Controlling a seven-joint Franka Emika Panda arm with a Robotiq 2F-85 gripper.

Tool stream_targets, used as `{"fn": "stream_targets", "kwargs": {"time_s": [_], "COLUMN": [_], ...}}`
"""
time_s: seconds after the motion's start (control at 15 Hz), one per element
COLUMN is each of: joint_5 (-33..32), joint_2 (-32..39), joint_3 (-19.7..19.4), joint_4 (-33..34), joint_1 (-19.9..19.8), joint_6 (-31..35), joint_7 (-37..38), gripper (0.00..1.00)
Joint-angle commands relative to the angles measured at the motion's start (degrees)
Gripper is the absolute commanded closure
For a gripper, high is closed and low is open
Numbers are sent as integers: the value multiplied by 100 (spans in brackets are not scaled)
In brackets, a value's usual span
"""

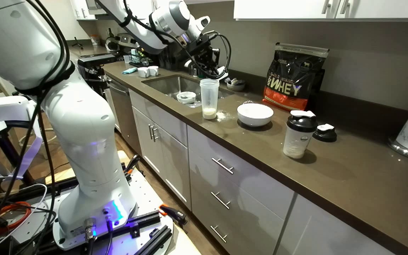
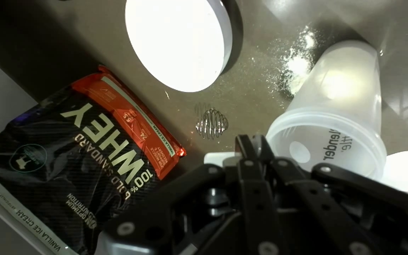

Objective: Take a scoop of whey from the bowl and put it in the shaker bottle

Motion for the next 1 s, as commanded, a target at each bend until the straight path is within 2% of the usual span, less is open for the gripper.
{"fn": "stream_targets", "kwargs": {"time_s": [0.0,0.53,0.67,0.93], "joint_5": [33,-187,-768,-1728], "joint_2": [-33,83,38,-52], "joint_3": [26,154,370,645], "joint_4": [-13,85,81,85], "joint_1": [8,-90,-373,-651], "joint_6": [-22,-28,77,13], "joint_7": [-35,77,521,1274], "gripper": [99,99,99,99]}}
